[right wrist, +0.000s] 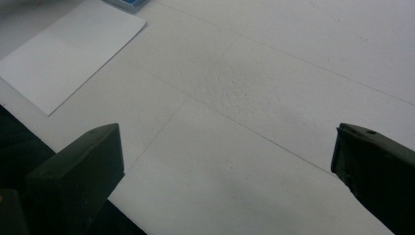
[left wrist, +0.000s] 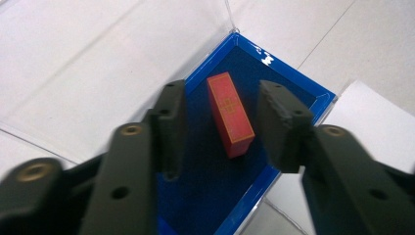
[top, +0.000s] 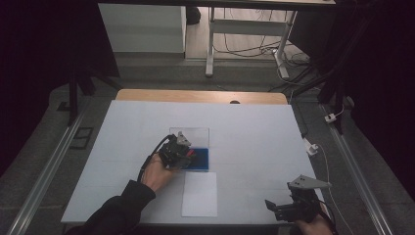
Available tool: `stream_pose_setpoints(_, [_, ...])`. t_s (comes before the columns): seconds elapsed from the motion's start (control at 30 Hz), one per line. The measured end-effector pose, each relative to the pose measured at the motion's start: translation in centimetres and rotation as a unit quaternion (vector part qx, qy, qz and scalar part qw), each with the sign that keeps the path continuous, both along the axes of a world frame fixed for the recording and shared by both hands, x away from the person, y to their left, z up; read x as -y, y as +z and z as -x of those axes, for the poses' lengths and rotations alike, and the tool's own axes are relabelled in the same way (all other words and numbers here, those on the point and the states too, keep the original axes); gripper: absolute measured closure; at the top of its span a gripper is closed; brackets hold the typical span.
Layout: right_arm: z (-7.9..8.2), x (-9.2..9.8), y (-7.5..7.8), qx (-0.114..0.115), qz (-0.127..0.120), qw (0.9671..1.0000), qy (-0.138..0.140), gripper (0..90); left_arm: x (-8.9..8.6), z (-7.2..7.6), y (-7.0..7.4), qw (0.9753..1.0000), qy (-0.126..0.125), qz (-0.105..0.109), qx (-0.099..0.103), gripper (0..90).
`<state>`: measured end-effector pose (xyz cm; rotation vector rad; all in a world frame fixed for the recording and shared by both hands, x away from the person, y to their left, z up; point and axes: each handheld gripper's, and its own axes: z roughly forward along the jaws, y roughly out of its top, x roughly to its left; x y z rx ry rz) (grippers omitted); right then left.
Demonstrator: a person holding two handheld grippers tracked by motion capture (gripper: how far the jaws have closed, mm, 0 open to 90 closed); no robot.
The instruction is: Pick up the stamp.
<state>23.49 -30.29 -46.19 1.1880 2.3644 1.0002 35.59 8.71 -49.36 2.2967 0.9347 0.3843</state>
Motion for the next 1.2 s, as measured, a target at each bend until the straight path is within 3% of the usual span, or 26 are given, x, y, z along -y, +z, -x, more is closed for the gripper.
stream_pose_setpoints(0.2, [0.0,0.0,0.0,0.0,0.0,1.0,0.0,0.0,0.1,-0.1,0.0,0.9999,0.004,0.002,-0.014,72.6])
stream_pose_setpoints(0.23, [0.0,0.0,0.0,0.0,0.0,1.0,0.0,0.0,0.2,0.0,0.0,0.9999,0.007,-0.001,-0.009,78.9])
stream_pose_setpoints(0.43, [0.0,0.0,0.0,0.0,0.001,1.0,0.001,0.0,0.2,0.0,0.0,0.9998,0.013,0.003,-0.014,80.1])
stream_pose_setpoints(0.83, [0.0,-0.1,0.0,0.002,0.002,1.0,0.005,0.0,-0.8,-0.2,0.5,0.9993,-0.002,0.03,-0.023,80.2])
stream_pose_setpoints(1.03, [0.1,-0.1,0.0,0.003,0.004,1.0,0.006,0.0,-1.1,0.4,1.6,0.9995,-0.013,0.028,-0.001,80.2])
stream_pose_setpoints(1.2, [0.1,-0.1,0.0,0.004,0.006,1.0,0.007,0.0,-1.0,0.6,2.3,0.9992,-0.026,0.03,-0.003,80.1])
